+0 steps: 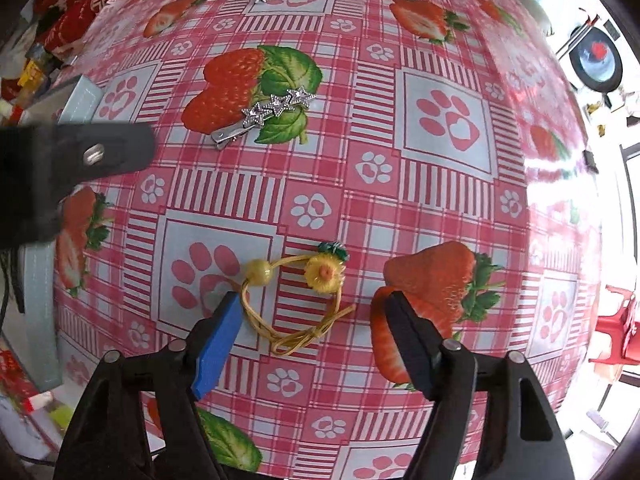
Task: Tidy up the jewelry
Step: 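Grasp the yellow flower hair tie with the right tool while the left tool grasps the silver star clip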
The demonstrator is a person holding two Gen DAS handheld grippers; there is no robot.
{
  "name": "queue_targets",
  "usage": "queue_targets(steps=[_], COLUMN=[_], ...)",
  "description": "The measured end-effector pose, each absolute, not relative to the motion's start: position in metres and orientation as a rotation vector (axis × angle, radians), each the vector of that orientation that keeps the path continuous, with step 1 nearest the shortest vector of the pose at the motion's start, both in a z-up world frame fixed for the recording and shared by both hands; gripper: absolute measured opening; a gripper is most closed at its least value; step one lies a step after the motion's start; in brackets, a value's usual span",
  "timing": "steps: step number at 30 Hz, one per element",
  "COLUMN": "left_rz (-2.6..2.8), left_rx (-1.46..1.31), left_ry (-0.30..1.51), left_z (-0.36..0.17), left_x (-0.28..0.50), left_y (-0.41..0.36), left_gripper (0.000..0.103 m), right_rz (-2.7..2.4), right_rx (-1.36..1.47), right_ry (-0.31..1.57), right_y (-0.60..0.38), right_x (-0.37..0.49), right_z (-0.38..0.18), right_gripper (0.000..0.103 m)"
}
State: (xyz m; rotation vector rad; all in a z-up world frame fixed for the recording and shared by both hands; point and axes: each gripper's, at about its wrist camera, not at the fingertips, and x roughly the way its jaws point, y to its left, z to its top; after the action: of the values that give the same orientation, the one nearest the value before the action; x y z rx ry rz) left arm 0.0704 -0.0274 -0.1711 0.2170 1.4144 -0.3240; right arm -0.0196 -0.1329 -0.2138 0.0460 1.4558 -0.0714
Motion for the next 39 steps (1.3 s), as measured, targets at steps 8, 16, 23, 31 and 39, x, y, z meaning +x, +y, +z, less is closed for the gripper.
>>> queue_targets(steps=[8, 16, 23, 31, 39], left_rz=[-0.388, -0.423, -0.434, -0.517, -0.515], left_rx=[0.244, 0.31, 0.412, 0.407, 0.295], left_ry=[1.414, 1.385, 1.377, 1.357, 1.383], left_z=[-0.184, -0.192, -0.2, -0.192, -0.181], left_x=[0.08, 0.085, 0.081, 0.071, 0.066], left_y=[-0.058, -0.092, -0.127, -0.136, -0.107], left_gripper=[0.103, 0.103, 0.087, 0.029, 0.026], right_rz=[-0.054, -0.061, -0.057, -0.05, -0.027], right_rx=[0.022, 0.035, 0.051, 0.081, 0.207], right_ry=[1.428, 1.424, 1.425, 1.44, 1.466], right_y=[-0.138, -0.159, -0.178, -0.187, -0.219], right_x=[-0.042, -0.042, -0.041, -0.038, -0.026], right_z=[-0.208, -0.199, -0.196, -0.195, -0.191], right_gripper=[0.051, 0.022, 0.011, 0.008, 0.005])
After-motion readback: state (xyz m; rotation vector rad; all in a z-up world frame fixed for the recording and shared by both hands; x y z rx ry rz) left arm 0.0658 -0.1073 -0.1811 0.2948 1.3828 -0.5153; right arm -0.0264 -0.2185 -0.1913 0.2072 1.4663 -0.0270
